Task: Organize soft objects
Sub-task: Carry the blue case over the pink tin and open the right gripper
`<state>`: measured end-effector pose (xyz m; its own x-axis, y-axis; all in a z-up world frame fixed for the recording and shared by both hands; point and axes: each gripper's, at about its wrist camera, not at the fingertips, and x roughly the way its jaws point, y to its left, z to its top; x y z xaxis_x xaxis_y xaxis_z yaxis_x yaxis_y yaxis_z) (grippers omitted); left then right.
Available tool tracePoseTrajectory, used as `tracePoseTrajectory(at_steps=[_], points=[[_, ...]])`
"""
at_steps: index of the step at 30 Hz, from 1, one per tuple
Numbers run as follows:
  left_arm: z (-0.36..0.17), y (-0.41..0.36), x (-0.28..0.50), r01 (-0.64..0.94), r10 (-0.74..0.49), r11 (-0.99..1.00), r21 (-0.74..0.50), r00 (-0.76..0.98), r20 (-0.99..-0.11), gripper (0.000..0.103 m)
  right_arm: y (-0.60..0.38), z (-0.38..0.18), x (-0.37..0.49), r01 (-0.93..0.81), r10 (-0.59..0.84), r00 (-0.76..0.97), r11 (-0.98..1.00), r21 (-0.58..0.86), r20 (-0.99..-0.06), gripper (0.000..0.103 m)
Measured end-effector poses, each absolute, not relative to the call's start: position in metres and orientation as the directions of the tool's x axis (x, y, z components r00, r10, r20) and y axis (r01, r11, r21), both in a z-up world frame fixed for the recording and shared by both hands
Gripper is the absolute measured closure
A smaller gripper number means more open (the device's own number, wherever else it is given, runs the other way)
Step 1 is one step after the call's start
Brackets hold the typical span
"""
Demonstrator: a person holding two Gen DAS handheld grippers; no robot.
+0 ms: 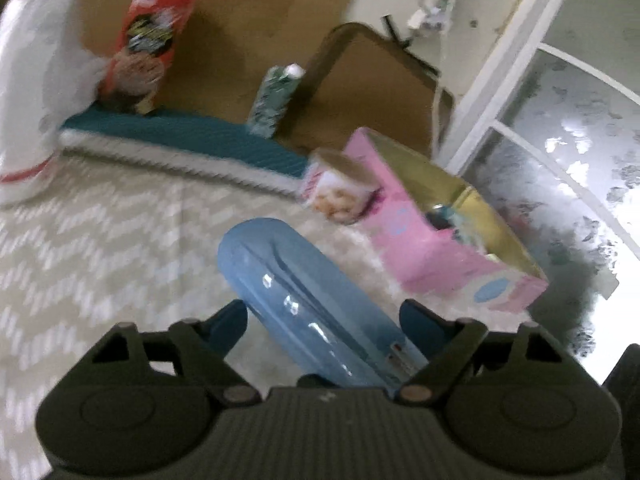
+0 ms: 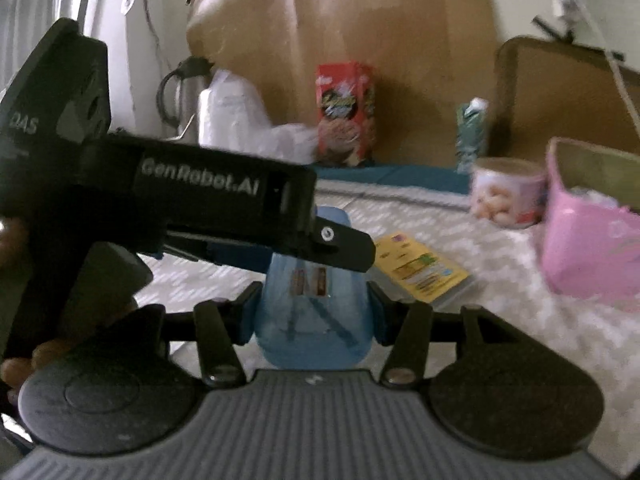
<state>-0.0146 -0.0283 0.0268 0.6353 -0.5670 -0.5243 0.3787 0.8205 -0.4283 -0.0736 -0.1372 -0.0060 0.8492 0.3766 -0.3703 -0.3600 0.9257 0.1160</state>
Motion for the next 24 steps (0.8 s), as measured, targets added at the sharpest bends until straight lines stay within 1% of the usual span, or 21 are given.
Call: tracePoseTrajectory(at_steps=[7, 12, 15, 16, 17, 20, 22, 24], points=[[0.072, -0.108, 0.007, 0.532, -0.62, 0.783, -0.323, 0.619, -0.483, 0.019, -0.183, 0.016, -0.077, -0.23, 0.235, 0.945, 0.972, 0.05, -0.228, 0.047], [0.086, -0.176, 0.034, 0.619, -0.67, 0.731, -0.287, 0.569, -0.476, 0.019, -0.23, 0.028, -0.068, -0.091, 0.095, 0.98, 0.995, 0.029, -0.174, 0.047], [0.085, -0.212, 0.051, 0.647, -0.667, 0.723, -0.243, 0.561, -0.491, 0.018, -0.258, 0.03, -0.053, -0.017, 0.021, 0.984, 1.0, 0.025, -0.177, 0.047], [0.084, -0.224, 0.058, 0.651, -0.657, 0.727, -0.217, 0.567, -0.496, 0.014, -0.265, 0.03, -0.045, 0.005, -0.001, 0.983, 1.0, 0.02, -0.186, 0.046], [0.082, -0.232, 0.063, 0.648, -0.642, 0.737, -0.193, 0.581, -0.5, 0.012, -0.272, 0.029, -0.036, 0.029, -0.026, 0.981, 1.0, 0.012, -0.195, 0.046], [0.072, -0.25, 0.085, 0.595, -0.558, 0.794, -0.123, 0.635, -0.534, 0.012, -0.289, 0.02, 0.0, 0.092, -0.093, 0.964, 0.996, -0.013, -0.251, 0.045], [0.069, -0.244, 0.091, 0.565, -0.54, 0.813, -0.141, 0.641, -0.546, 0.012, -0.295, 0.013, 0.015, 0.127, -0.128, 0.95, 0.992, -0.023, -0.285, 0.041], [0.069, -0.23, 0.089, 0.562, -0.556, 0.809, -0.171, 0.638, -0.533, 0.012, -0.302, 0.01, 0.014, 0.143, -0.136, 0.949, 0.99, 0.002, -0.286, 0.04]])
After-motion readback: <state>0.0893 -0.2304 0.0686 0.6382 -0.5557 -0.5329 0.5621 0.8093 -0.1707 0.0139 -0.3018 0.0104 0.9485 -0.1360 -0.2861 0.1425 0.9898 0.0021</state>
